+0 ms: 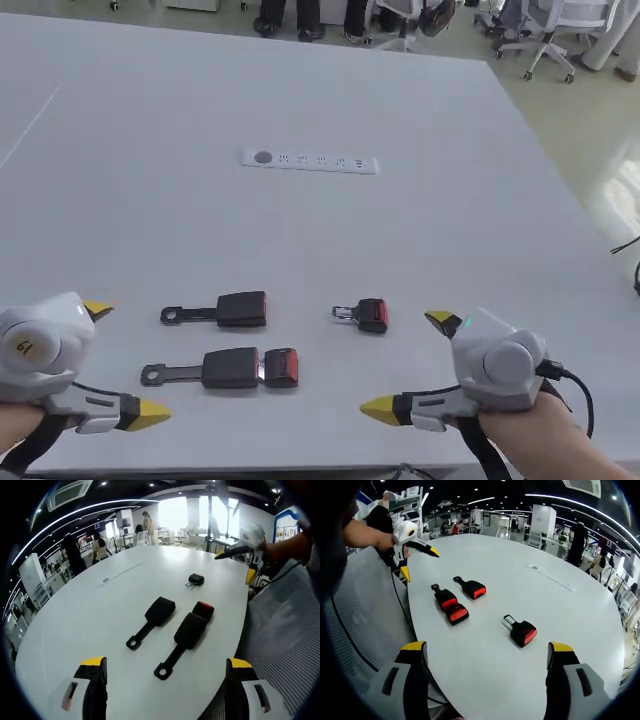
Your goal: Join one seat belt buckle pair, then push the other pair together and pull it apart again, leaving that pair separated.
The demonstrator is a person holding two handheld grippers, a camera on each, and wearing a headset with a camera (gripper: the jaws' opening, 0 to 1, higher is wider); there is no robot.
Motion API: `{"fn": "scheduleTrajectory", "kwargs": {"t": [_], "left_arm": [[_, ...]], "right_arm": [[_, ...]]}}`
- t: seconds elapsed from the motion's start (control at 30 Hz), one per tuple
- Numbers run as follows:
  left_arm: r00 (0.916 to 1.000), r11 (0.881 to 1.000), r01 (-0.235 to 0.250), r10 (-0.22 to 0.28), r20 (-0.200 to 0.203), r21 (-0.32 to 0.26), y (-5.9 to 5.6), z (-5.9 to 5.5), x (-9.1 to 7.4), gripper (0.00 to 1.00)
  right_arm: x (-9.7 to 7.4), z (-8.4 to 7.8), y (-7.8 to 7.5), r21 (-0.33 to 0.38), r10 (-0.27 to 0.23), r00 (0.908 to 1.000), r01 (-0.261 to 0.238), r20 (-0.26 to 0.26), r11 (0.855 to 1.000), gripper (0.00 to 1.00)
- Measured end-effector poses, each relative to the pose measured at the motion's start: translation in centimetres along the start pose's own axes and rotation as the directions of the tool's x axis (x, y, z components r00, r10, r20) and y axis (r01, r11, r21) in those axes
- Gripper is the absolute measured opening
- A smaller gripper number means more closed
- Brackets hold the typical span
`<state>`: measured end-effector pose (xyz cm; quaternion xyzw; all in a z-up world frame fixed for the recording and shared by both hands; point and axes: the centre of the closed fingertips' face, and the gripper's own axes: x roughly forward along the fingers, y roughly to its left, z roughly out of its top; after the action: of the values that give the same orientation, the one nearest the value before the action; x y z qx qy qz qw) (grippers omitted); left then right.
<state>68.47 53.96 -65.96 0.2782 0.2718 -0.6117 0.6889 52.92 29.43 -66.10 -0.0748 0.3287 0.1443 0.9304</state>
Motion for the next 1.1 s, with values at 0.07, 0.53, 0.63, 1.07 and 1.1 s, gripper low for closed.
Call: {"fn": "scheduleTrajectory", "kwargs": {"t": [0.07, 0.53, 0.63, 1.07, 1.1], "left_arm": [[0.9999, 1.0, -0.011, 0.011, 0.003, -0.017, 0.3, -0.2, -0.2, 1.0], [0.9988, 0.997, -0.047, 0.047, 0.007, -0.053, 1.2, -0.8, -0.9, 1.0], [0.9987, 0.997, -0.05, 0.05, 0.006, -0.062, 1.3, -0.9, -0.9, 1.0], [0.9989, 0.995, -0.046, 0.046, 0.0, -0.084, 1.4, -1.8, -1.1, 1.0], [0.999, 0.995, -0.045, 0.045, -0.009, -0.084, 1.3, -2.1, -1.1, 1.0]], "right_arm": [[0.0, 0.1, -0.1, 0.0, -0.001, 1.0, 0.001, 0.001, 1.0, 0.99], [0.3, 0.5, -0.4, 0.01, 0.004, 1.0, -0.004, 0.006, 1.0, 0.99], [0.3, 0.4, -0.5, 0.013, 0.006, 1.0, -0.006, 0.003, 1.0, 0.99], [0.0, -0.3, -0.9, 0.045, -0.004, 1.0, 0.005, -0.007, 0.999, 0.99], [0.0, -0.3, -0.9, 0.044, -0.006, 1.0, 0.006, -0.005, 0.999, 0.99]]}}
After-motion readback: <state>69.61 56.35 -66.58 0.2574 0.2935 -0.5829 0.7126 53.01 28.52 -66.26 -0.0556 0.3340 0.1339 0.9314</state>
